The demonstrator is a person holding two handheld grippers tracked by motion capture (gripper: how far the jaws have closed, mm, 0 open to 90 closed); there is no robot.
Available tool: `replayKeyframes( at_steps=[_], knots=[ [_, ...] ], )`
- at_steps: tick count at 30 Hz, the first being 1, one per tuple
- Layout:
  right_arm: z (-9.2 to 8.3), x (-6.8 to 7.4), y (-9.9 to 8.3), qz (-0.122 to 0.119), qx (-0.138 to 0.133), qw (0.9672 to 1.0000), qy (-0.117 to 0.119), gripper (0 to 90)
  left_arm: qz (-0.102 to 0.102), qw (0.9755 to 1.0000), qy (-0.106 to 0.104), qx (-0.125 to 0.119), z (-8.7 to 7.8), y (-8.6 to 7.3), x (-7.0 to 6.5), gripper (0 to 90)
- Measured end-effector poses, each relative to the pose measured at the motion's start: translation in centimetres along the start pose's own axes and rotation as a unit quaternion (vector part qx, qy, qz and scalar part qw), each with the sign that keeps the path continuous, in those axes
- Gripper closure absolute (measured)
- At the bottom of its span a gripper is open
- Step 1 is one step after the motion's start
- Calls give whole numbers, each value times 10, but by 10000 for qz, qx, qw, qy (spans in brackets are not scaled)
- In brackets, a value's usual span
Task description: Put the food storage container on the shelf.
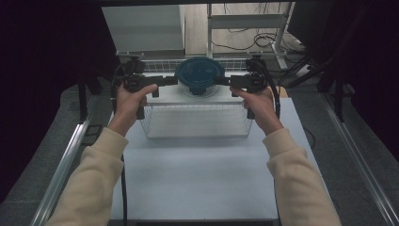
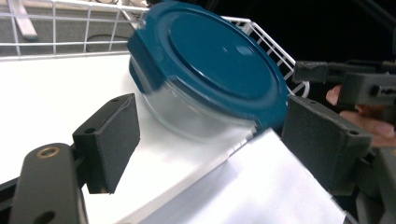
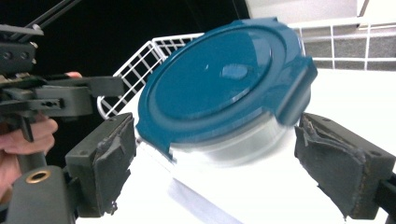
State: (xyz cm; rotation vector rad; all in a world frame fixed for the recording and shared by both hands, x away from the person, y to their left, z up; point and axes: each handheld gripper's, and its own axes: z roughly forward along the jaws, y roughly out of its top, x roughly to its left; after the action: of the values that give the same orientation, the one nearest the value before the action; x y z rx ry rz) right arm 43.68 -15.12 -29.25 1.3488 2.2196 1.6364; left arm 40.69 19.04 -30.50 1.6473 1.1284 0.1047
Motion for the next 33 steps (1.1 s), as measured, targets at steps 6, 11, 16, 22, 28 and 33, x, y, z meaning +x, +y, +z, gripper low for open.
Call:
replayKeyframes(
  at_steps=[6, 11, 16, 22, 28, 33],
  knots=[
    [-26, 0, -27, -348, -44, 9993, 106, 124, 409, 9991, 19, 102, -23, -34, -14, 182],
    [-50, 1, -60, -645, -38, 9978, 130, 124, 625, 9979, 59, 163, -41, -72, -21, 180],
    [-69, -1, -97, -851, -46, 9963, 51, 125, 777, 9965, 168, 273, -54, -110, -24, 182],
    [-82, -12, -147, -824, -13, 9966, 92, 138, 647, 9966, 328, 381, -59, -162, -15, 182],
    [-83, -27, -196, -821, 168, 9963, -205, 147, 712, 9938, 654, 549, -50, -204, -4, 182],
    [-79, -38, -230, -911, 448, 9933, -547, 150, 758, 9911, 844, 703, -45, -230, 1, 182]
  ],
)
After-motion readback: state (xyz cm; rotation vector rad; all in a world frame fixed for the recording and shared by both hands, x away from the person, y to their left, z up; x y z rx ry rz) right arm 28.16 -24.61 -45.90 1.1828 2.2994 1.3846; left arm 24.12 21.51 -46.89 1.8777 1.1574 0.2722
